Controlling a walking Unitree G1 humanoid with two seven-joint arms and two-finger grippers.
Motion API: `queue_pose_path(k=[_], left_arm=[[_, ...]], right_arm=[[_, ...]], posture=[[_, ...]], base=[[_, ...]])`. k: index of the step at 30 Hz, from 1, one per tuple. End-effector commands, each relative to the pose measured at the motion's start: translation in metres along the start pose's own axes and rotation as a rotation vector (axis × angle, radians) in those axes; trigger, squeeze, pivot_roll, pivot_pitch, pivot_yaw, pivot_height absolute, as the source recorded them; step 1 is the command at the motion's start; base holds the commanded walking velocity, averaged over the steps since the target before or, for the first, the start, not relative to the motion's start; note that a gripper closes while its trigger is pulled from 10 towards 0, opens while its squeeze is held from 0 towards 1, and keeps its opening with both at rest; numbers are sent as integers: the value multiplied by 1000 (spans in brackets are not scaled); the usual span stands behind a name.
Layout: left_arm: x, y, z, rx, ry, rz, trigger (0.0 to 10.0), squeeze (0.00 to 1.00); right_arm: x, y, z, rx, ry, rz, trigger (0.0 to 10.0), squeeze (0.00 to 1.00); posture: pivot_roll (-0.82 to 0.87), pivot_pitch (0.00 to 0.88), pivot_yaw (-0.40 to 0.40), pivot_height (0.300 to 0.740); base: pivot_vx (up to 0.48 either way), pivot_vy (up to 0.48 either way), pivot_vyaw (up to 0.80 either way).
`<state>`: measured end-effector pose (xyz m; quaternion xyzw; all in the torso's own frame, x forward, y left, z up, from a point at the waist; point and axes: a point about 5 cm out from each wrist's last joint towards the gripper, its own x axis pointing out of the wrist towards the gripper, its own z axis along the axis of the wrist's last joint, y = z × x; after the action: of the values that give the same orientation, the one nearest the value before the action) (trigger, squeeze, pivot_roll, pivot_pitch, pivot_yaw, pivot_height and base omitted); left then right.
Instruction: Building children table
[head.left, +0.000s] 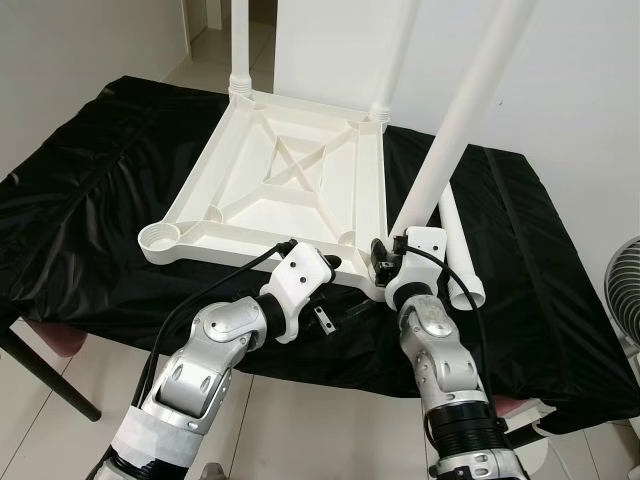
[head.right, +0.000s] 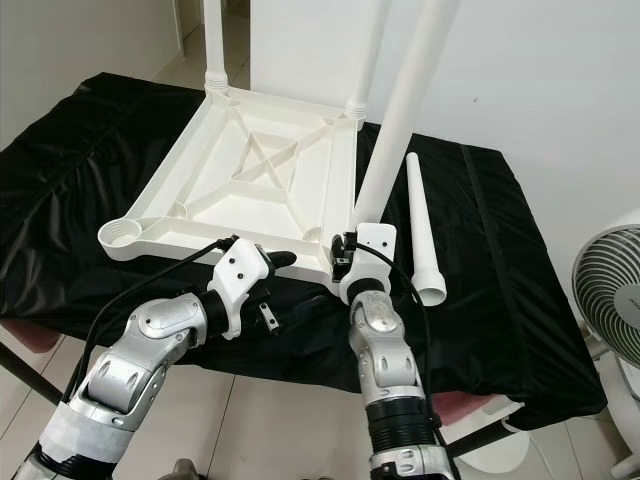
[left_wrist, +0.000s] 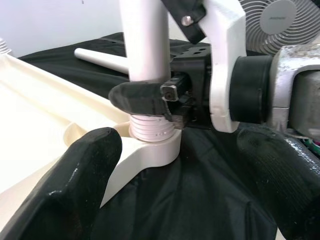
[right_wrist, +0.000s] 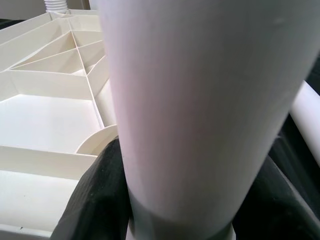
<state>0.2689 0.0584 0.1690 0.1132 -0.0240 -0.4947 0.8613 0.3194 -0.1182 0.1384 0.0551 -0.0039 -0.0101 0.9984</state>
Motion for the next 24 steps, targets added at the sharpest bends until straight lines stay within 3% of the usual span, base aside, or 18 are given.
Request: queue_pose_path(k=[1,3,4,12,13,19,20,24], left_arm=[[2,0,1,-3,2,41,10000,0],[2,0,1,-3,2,41,10000,0],[2,0,1,-5,1,43,10000,0],[1,1,1,-6,1,49,10000,0],[1,1,1,-5,1,50,10000,0],[1,2,1,-5,0,53,10000,0],[1,2,2,-4,-1,55,10000,0],[1,3,2,-4,-3,57,10000,0]], right_arm=[[-4,-1,-12,1,54,-1,2980,0],[-4,-1,-12,1,54,-1,2980,0],[-4,2,-10,14,45,7,10000,0],[-1,-2,-3,9,16,55,10000,0],[0,-5,0,16,6,83,10000,1000],[1,-7,6,23,-19,151,10000,1000],[1,-9,10,16,-27,230,10000,1000],[2,-16,15,-45,-39,353,10000,1000]], posture=[[135,60,-100,740],[135,60,-100,740],[135,62,-100,740],[134,66,-97,740],[134,66,-97,740],[134,64,-100,740],[133,64,-101,740],[133,64,-101,740]], base=[[0,0,0],[0,0,0],[0,0,0],[0,0,0],[0,0,0],[0,0,0],[0,0,0],[0,0,0]])
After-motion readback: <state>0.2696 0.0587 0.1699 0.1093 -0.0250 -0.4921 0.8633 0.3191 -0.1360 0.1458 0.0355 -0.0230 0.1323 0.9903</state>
